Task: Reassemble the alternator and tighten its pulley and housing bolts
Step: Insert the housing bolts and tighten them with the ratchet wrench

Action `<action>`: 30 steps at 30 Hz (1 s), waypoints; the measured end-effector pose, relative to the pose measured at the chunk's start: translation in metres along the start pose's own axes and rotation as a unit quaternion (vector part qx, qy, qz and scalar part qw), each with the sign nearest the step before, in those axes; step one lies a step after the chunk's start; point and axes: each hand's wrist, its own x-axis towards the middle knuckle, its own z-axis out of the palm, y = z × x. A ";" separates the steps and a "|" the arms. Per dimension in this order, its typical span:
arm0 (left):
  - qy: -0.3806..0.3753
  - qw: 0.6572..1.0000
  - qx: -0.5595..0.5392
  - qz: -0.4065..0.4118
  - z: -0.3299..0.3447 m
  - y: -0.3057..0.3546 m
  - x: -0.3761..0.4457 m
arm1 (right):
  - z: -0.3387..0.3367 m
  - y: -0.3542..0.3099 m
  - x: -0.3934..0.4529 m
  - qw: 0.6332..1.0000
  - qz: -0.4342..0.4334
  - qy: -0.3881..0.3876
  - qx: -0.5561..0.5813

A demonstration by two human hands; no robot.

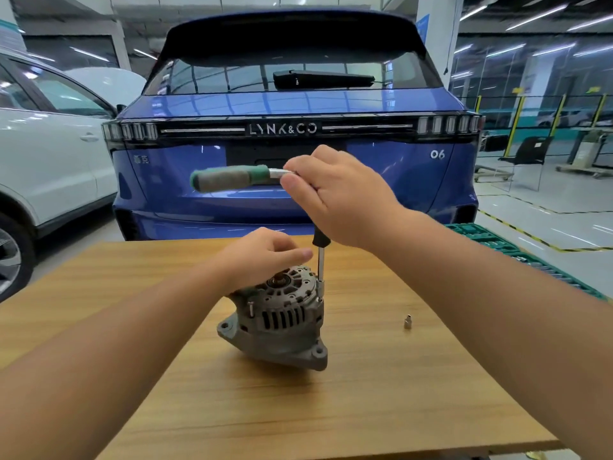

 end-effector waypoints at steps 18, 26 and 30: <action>-0.024 0.995 0.085 0.056 0.015 -0.002 0.012 | -0.031 0.023 0.036 0.911 0.279 -0.165 0.254; 0.004 0.977 0.208 0.054 0.022 0.003 0.008 | -0.002 0.022 0.014 0.590 0.427 -0.010 0.685; 0.016 0.971 0.225 0.076 0.023 0.005 0.005 | 0.012 0.018 0.000 0.557 0.371 0.068 0.740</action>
